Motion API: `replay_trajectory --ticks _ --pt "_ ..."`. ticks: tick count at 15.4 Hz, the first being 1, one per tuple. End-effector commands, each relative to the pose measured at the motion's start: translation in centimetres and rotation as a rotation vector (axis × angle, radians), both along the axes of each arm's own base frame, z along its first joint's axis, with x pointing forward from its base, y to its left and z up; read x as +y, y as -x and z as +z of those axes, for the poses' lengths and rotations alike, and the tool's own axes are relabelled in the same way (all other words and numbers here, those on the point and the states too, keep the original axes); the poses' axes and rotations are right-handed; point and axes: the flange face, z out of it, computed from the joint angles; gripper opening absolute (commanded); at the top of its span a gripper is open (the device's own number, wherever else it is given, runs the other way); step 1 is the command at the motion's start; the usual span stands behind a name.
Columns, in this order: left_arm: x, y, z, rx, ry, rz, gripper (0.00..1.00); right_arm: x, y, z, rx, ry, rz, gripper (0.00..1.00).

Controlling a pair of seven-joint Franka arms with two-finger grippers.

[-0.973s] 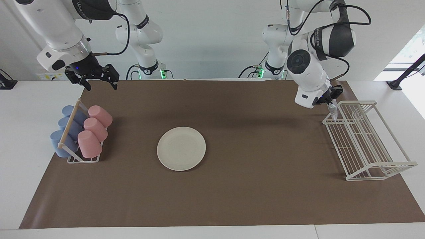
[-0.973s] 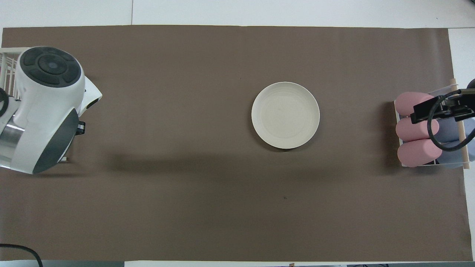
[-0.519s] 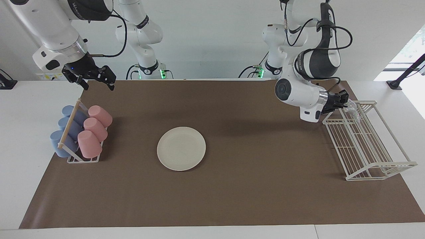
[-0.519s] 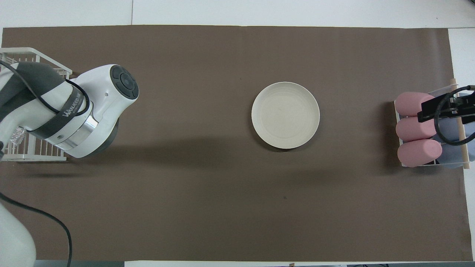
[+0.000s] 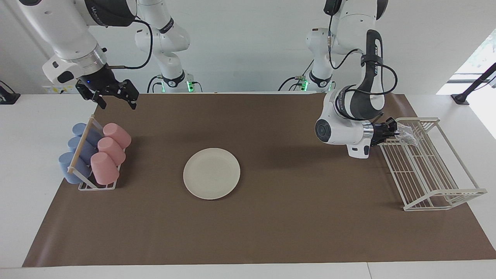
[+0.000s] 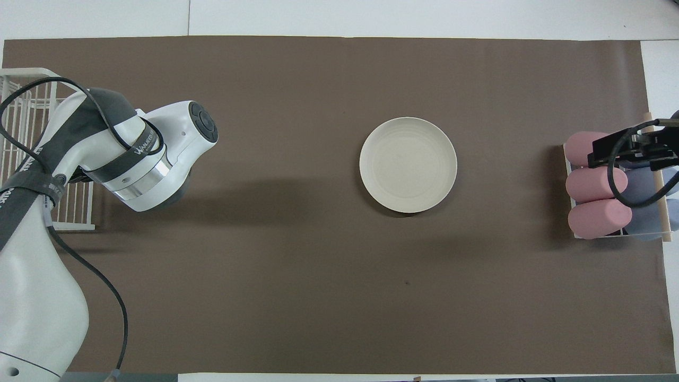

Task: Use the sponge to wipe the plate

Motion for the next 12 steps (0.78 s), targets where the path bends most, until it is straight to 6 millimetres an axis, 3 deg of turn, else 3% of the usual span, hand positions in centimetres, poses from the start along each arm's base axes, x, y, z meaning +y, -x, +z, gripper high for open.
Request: replay_trajectory --ticks 1,6,11,12 --pt "-0.1 -0.2 -0.3 -0.05 -0.01 -0.002 0.0 -0.1 1.2 -0.1 0.005 -0.002 -0.023 1.0" --pt "2.2 -1.6 -0.2 -0.082 0.006 -0.009 0.0 -0.2 1.3 -0.2 0.011 -0.003 -0.021 1.0" --pt "2.3 -2.0 -0.2 -0.098 0.014 -0.034 0.0 -0.5 1.3 -0.2 0.014 -0.003 -0.024 1.0" --pt "2.3 -2.0 -0.2 -0.098 0.015 -0.033 0.35 -0.5 1.4 -0.1 0.014 -0.003 -0.024 1.0"
